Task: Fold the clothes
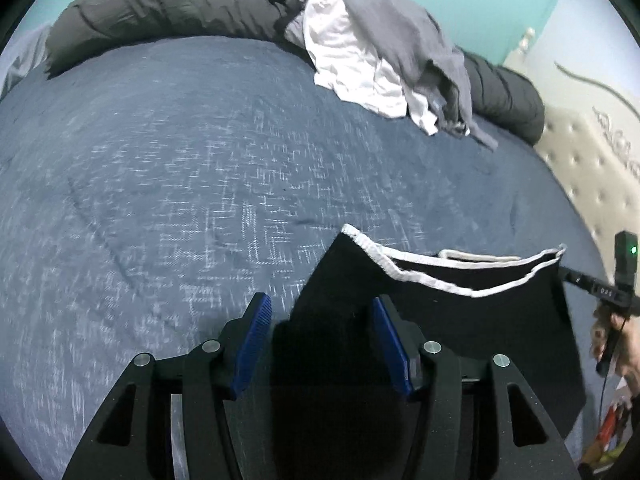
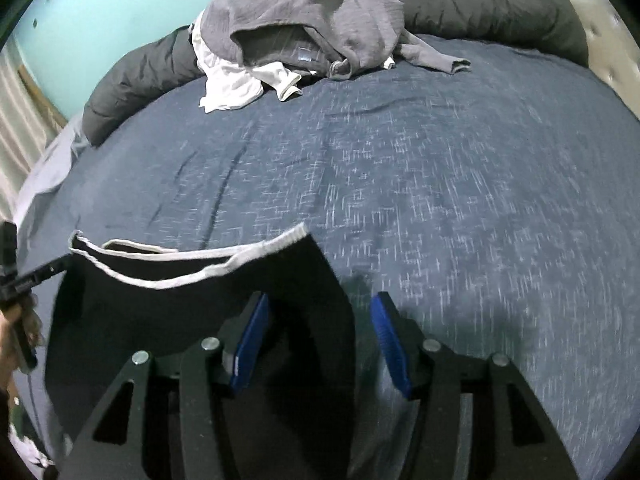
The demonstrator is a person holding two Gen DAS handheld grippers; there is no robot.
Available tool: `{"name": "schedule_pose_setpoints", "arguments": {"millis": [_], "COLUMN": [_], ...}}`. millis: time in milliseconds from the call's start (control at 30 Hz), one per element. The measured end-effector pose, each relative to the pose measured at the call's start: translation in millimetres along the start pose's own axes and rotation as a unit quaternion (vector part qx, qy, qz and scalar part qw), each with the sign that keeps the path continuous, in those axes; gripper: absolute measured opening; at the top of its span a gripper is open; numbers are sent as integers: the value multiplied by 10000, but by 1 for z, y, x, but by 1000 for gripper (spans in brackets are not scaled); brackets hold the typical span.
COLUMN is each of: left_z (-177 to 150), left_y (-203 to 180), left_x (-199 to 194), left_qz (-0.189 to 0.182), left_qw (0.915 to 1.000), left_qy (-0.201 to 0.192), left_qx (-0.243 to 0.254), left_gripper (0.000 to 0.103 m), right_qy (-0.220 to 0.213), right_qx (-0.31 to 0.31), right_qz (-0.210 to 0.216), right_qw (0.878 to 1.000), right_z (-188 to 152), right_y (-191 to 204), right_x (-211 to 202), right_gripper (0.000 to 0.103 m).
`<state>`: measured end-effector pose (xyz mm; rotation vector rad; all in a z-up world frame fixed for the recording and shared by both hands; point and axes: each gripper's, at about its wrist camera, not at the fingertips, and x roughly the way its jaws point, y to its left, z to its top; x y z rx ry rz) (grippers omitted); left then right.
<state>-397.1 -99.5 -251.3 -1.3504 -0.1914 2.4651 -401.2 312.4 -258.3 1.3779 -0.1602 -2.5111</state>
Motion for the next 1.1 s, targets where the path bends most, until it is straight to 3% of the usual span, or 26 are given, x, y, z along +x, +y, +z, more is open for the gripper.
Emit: {"name": "schedule_pose_setpoints", "arguments": {"millis": [67, 133, 167, 233, 467, 567, 733, 900, 1000, 1100], "left_z": [2, 4, 4, 5, 8, 9, 8, 5, 0, -12], "left_y": [1, 3, 4, 6, 29, 40, 37, 34, 34, 34], "left_x": [8, 14, 16, 16, -13, -14, 10, 13, -7, -32], "left_qz": [21, -15, -19, -70, -246, -338, -117, 168, 244, 198], "left_qw": [10000, 10000, 9999, 9999, 9980, 9960, 9976, 9984, 9985, 9978], "left_qy": [30, 67, 81, 63, -397, -358, 18, 106, -15, -140], "left_qx": [56, 71, 83, 57, -426, -752, -681, -527, -493, -612], "left_gripper": [57, 39, 18, 11, 8, 8, 8, 22, 31, 32], "right_qy": [-38, -52, -59, -176, -699, -500, -51, -103, -134, -165], "right_qx": [-55, -174, -239, -240, 286, 342, 522, 401, 329, 256], "right_qz": [-12, -36, -51, -47, -16, -176, -366, -147, -17, 114], "right_qw": [10000, 9998, 9997, 9995, 9971, 9980, 9980, 9990, 9994, 9995], "right_z": [2, 3, 3, 4, 11, 12, 7, -6, -14, -22], "right_y": [1, 3, 4, 4, -20, -19, -18, 7, 21, 36], "right_x": [6, 9, 10, 6, -25, -18, 7, -19, -35, -50], "right_gripper": [46, 14, 8, 4, 3, 3, 3, 11, 20, 20]}}
